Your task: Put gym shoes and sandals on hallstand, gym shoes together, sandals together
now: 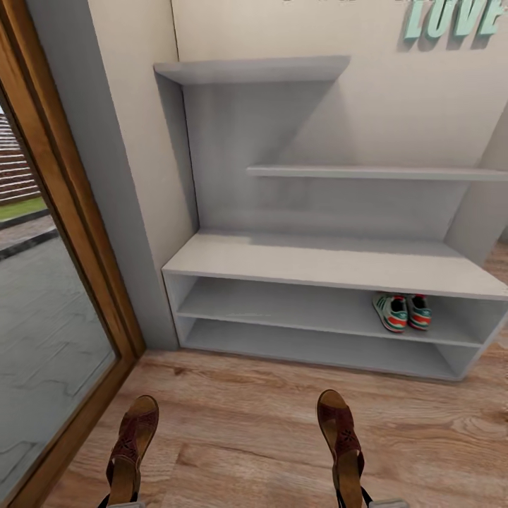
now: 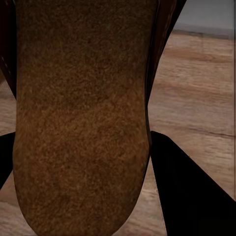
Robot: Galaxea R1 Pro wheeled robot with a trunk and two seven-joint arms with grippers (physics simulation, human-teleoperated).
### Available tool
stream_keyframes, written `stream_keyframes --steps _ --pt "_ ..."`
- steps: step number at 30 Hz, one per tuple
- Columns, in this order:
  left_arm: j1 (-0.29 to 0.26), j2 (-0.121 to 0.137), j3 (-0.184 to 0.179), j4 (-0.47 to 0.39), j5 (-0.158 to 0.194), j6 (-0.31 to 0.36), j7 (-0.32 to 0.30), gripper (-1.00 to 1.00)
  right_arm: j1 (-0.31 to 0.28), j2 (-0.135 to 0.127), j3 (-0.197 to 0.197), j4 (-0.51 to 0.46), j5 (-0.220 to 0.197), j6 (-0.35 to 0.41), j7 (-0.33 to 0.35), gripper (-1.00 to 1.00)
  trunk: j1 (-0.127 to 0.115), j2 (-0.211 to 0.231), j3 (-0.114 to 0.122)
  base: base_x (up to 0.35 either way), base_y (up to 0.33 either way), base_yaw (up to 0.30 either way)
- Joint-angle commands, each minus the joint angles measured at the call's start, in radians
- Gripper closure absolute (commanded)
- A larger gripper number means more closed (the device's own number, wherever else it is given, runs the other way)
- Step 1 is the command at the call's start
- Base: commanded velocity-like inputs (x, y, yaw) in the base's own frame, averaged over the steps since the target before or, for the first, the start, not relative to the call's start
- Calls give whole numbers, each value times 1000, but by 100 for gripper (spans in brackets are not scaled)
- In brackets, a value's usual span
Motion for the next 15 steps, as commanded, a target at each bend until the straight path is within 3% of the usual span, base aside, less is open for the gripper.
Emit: stream_keyframes --steps 1,5,10,15 --pt "-1 -1 9 0 -11 -3 -5 100 -1 1 -9 1 4 -3 8 100 0 0 0 0 0 -171" --pt "-1 -1 9 0 -11 -3 -5 100 -1 1 -9 1 4 -3 8 100 0 0 3 -32 0 -242" --pt "-1 -1 9 0 -11 -3 -6 100 -1 1 -9 1 4 -3 7 100 0 0 7 -228 0 -262" --pt "-1 -1 9 0 -11 -3 -5 100 -1 1 -9 1 3 -4 6 100 0 0 8 -129 0 -106"
